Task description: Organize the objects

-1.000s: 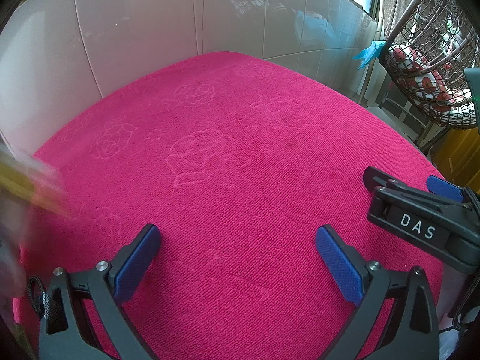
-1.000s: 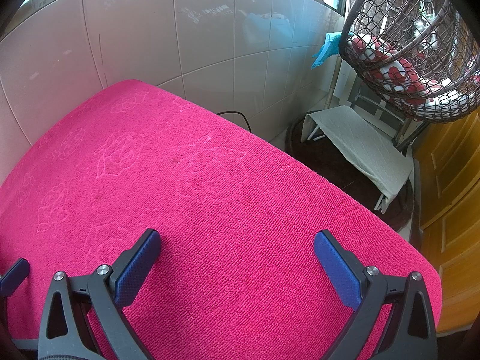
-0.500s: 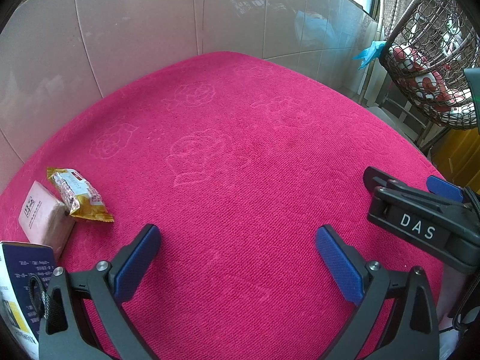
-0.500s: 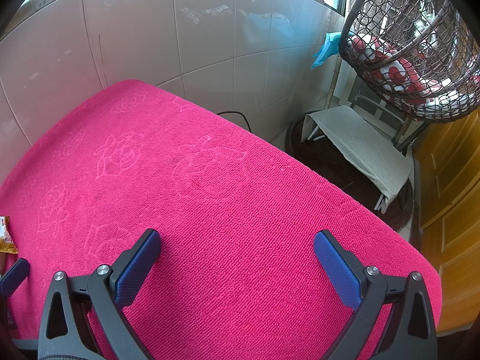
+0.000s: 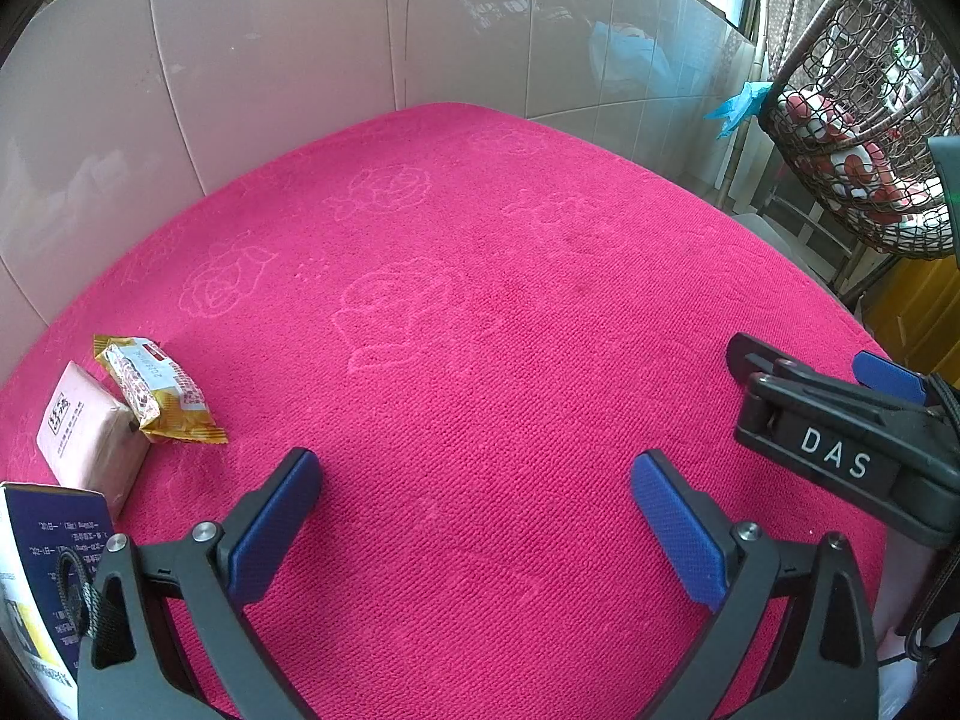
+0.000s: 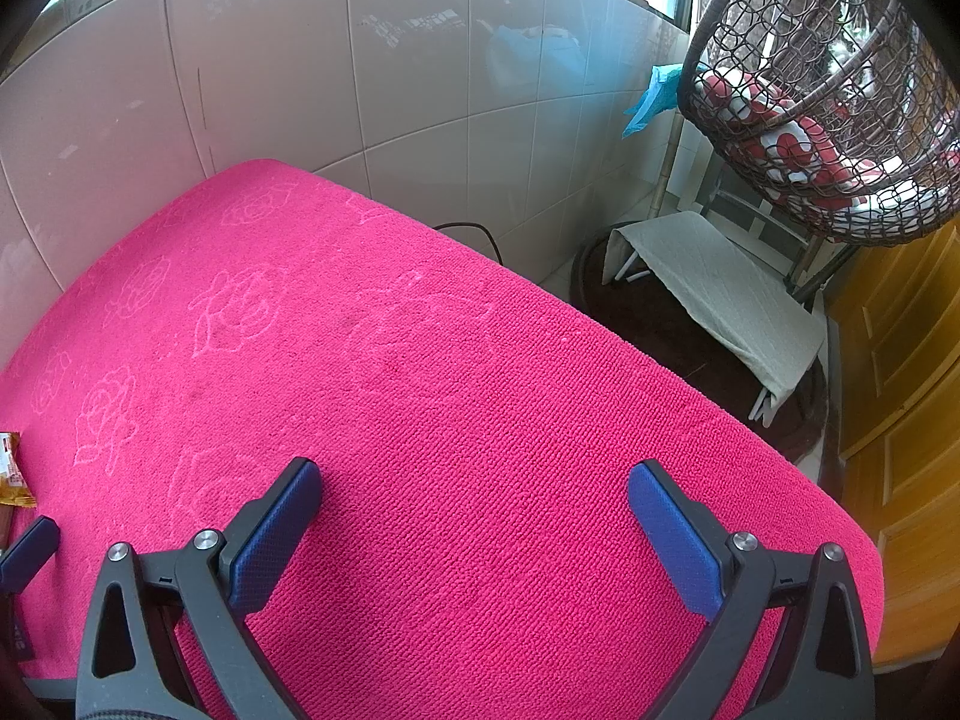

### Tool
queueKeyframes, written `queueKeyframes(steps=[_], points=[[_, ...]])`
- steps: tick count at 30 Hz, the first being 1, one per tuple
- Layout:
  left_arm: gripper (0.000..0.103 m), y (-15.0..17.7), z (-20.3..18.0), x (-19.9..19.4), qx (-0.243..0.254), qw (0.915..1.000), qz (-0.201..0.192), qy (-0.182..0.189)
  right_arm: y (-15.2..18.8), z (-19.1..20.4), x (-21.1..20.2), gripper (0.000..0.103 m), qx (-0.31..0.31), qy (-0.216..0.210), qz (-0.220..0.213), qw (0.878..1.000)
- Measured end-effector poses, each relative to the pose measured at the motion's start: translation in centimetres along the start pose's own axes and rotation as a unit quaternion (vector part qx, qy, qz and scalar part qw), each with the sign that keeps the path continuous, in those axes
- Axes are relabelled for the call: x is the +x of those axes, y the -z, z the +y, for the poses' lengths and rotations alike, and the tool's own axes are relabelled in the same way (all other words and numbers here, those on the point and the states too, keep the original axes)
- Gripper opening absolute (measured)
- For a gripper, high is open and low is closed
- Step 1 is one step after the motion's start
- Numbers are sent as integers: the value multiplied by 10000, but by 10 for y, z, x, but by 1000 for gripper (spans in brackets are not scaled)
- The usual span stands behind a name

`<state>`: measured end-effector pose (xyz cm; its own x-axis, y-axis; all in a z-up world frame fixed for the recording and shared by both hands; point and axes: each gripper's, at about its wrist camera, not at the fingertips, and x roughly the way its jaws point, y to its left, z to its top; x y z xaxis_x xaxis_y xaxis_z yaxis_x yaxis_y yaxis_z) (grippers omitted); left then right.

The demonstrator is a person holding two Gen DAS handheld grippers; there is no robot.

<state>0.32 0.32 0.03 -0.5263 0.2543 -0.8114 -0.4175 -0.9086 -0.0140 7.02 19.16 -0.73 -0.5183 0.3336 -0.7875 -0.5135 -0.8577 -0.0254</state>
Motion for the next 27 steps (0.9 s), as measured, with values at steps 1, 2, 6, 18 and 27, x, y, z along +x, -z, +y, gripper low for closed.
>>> queueKeyframes(steps=[1, 2, 6, 18, 27], points=[[103, 0, 0, 0, -3, 10000, 5, 2, 0, 0, 0, 103, 15, -15, -5, 10000], [103, 1, 1, 0, -16, 10000, 27, 12, 0, 0, 0, 103, 18, -16, -6, 10000], [103, 0, 2, 2, 187, 9993, -281, -168, 1, 0, 0, 103, -15, 13, 6, 10000], [103, 5, -1, 3, -98, 9999, 113, 77, -1, 0, 0, 103, 9, 8, 7, 10000], [103, 7, -2, 4, -192, 9995, 203, 143, 2, 2, -2, 103, -201, 284, -577, 9977]])
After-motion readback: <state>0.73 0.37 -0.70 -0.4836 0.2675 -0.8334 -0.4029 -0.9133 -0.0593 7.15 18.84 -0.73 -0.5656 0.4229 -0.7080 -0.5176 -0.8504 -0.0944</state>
